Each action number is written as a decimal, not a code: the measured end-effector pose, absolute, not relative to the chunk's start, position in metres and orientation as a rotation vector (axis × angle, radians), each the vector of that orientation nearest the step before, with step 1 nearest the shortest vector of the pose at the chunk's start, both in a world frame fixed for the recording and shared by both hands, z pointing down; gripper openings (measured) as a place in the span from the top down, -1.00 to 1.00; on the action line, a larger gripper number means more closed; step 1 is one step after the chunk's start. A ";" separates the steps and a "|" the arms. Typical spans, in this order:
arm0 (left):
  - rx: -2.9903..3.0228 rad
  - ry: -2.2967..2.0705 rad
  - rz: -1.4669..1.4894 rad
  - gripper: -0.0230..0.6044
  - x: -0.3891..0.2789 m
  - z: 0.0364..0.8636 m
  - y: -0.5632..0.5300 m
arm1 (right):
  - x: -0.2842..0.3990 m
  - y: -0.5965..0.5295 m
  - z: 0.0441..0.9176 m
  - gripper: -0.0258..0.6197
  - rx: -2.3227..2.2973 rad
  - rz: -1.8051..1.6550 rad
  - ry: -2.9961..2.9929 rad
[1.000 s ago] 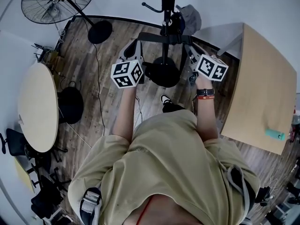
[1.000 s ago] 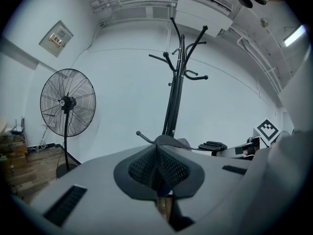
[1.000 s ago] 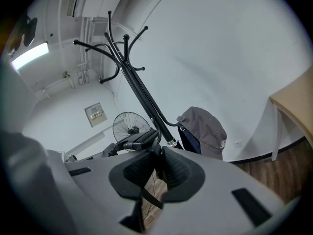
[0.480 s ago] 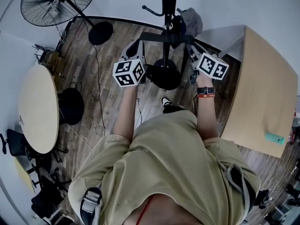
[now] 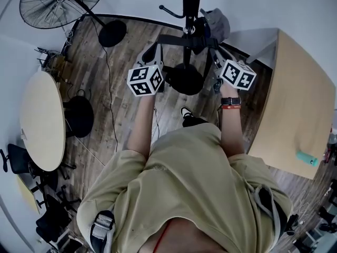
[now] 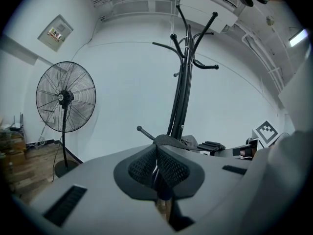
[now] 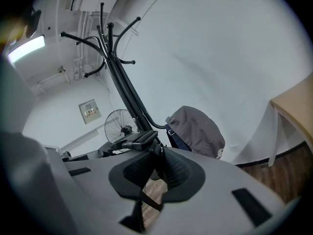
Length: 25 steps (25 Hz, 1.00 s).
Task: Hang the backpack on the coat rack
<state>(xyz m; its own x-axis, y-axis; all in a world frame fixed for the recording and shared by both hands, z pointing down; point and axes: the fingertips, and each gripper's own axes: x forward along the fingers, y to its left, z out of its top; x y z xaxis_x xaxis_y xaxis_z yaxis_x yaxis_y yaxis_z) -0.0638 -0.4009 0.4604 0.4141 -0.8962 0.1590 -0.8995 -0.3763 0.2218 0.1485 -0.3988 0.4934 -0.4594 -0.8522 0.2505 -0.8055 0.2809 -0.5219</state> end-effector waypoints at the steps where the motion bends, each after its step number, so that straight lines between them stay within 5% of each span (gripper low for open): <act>1: 2.397 -1.567 0.017 0.85 -0.064 0.462 -0.403 | 0.148 -0.401 0.495 0.74 -1.594 -0.917 2.456; 25: 2.320 -1.535 0.166 0.84 -0.058 0.533 -0.402 | 0.131 -0.403 0.560 0.73 -1.656 -0.955 2.609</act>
